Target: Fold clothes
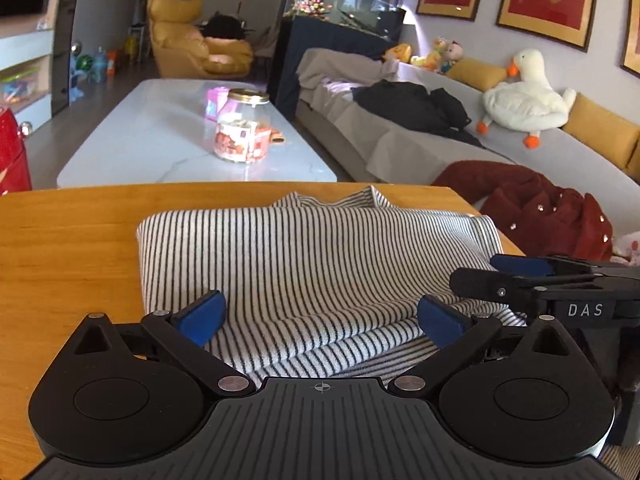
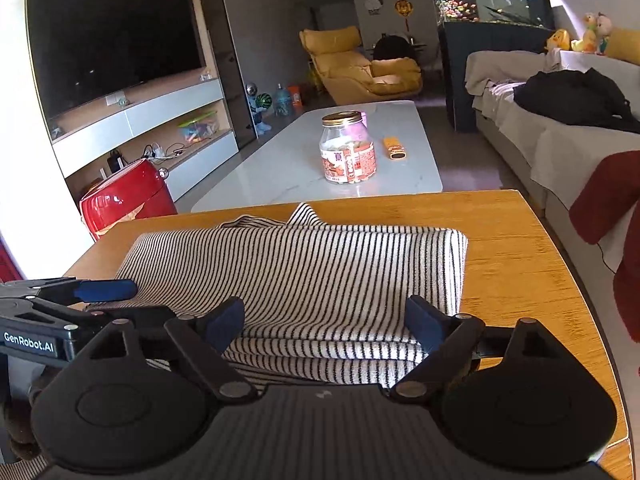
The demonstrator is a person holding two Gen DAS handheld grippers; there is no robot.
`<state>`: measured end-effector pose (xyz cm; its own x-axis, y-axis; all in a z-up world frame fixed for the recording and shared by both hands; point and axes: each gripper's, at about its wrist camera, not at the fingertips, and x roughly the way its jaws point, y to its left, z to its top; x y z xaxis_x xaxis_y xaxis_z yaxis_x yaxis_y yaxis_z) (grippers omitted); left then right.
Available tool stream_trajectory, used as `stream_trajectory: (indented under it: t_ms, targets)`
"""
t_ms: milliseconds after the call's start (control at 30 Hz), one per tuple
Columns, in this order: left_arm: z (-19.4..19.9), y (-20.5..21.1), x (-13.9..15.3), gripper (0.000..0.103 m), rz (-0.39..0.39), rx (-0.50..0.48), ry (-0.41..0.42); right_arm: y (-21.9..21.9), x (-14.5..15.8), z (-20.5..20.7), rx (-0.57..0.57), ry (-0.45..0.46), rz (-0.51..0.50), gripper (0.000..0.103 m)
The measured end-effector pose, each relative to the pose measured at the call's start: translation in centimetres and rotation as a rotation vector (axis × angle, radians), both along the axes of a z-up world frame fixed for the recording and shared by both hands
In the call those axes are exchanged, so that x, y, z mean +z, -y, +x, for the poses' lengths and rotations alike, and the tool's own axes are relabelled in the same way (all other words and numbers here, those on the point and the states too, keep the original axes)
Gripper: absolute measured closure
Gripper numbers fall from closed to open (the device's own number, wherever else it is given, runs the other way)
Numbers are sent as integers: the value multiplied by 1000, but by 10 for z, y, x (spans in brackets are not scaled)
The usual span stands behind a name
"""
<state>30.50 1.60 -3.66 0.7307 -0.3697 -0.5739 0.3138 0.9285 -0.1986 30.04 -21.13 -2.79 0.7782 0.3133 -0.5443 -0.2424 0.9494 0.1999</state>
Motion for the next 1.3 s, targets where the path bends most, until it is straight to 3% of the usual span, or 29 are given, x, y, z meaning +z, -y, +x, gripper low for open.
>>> stream_trajectory:
  t_ms: [33,267,433,500,567,633,733,800,967,1067,1133,1200,1300]
  targets:
    - [-1,0,0,0,1,1,1,0,0,1,24,-6,8,0]
    - [-3,-4,-1,0,-15,-1,6,5,0,3,46,-33,43,0]
    - [-4,-6,-2,0,-18,1,9,-11,2,3,64,-46,-77,0]
    - [-4,-7,-2,0,-27,1,9,-7,9,4,52,-45,-47,0]
    - [-6,-7,-2,0,-26,5,12,2,23,6,6,6,4,0]
    - [-9,-6,-2,0,-23,11,14,9,36,12,-95,57,-18,0]
    - [-11,-8,-2,0,-29,21,15,14,31,37,-250,2,-158,7]
    - [-13,-9,-2,0,-39,24,16,17,10,55,-285,-83,-246,11]
    - [-16,-13,-2,0,-56,27,17,27,9,51,-289,-92,-208,9]
    - [-16,-14,-2,0,-63,29,16,22,18,26,-240,-30,-228,16]
    - [-15,-15,-1,0,-69,30,15,20,22,9,-195,-15,-217,37]
    - [-16,-16,-1,0,-73,34,13,23,18,-1,-152,-66,-195,55]
    - [-20,-14,-1,0,-74,38,11,29,15,-1,-128,-99,-177,55]
